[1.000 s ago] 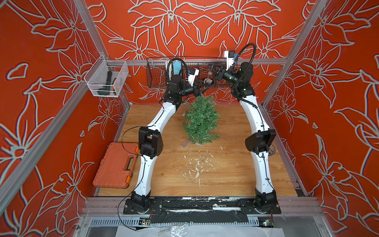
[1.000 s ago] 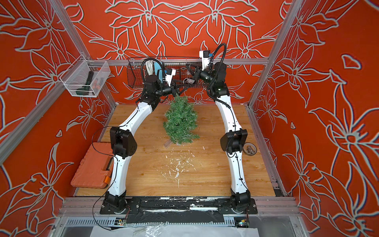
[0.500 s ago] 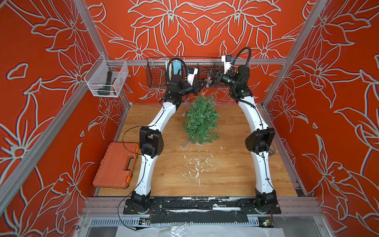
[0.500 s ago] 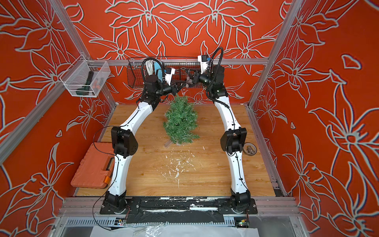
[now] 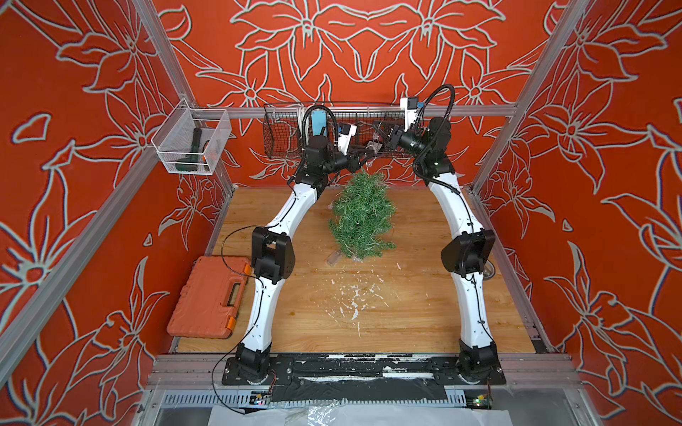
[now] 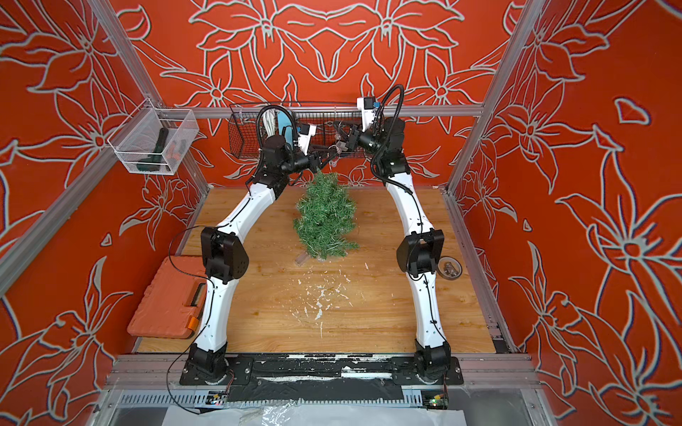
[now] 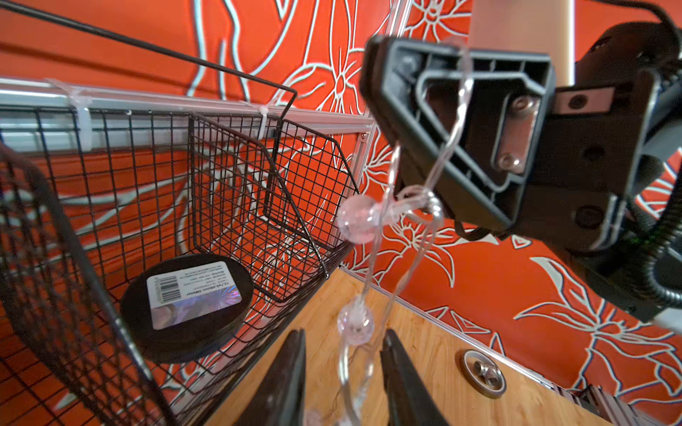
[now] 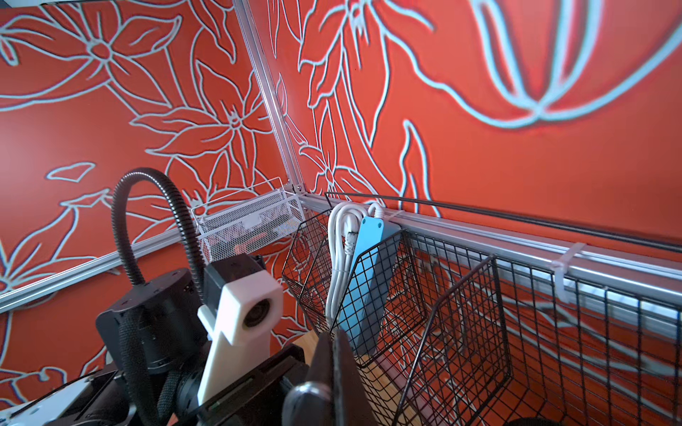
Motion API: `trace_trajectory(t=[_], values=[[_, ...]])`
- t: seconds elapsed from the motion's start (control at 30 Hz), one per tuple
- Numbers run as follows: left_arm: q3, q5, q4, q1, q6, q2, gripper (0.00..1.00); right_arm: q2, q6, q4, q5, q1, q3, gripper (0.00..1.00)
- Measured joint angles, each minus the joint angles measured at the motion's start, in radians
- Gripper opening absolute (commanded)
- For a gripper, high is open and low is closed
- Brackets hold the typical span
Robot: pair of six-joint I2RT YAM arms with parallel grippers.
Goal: Remove string lights from the small christmas tree
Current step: Remove the light string from the Christmas tree.
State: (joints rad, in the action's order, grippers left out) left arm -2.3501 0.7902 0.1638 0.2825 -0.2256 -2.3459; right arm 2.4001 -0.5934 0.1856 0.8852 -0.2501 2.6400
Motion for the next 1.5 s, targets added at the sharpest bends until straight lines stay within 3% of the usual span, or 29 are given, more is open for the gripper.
trace_trajectory(t=[0.13, 0.3, 0.47, 0.7, 0.77, 0.93, 1.5], values=[[0.000, 0.000, 0.001, 0.000, 0.000, 0.000, 0.00, 0.000, -0.020, 0.023, 0.008, 0.000, 0.002, 0.00], [0.000, -0.014, -0.001, 0.000, 0.005, 0.000, 0.00, 0.000, -0.035, 0.036, 0.011, 0.000, 0.002, 0.00], [0.000, -0.105, -0.005, -0.006, 0.000, 0.000, 0.00, -0.017, -0.031, 0.032, 0.008, 0.000, -0.034, 0.00], [0.000, -0.292, -0.007, -0.031, -0.010, 0.000, 0.00, -0.057, -0.023, 0.031, 0.005, 0.003, -0.129, 0.31], [0.004, -0.343, -0.014, -0.040, -0.014, 0.001, 0.00, -0.079, -0.020, 0.032, 0.005, 0.003, -0.187, 0.45], [0.101, -0.450, -0.016, -0.055, -0.022, 0.067, 0.00, -0.157, 0.007, 0.055, -0.018, 0.008, -0.349, 0.58], [0.340, -0.730, -0.028, -0.104, -0.004, 0.321, 0.00, -0.445, 0.010, 0.220, -0.097, 0.046, -0.786, 0.61]])
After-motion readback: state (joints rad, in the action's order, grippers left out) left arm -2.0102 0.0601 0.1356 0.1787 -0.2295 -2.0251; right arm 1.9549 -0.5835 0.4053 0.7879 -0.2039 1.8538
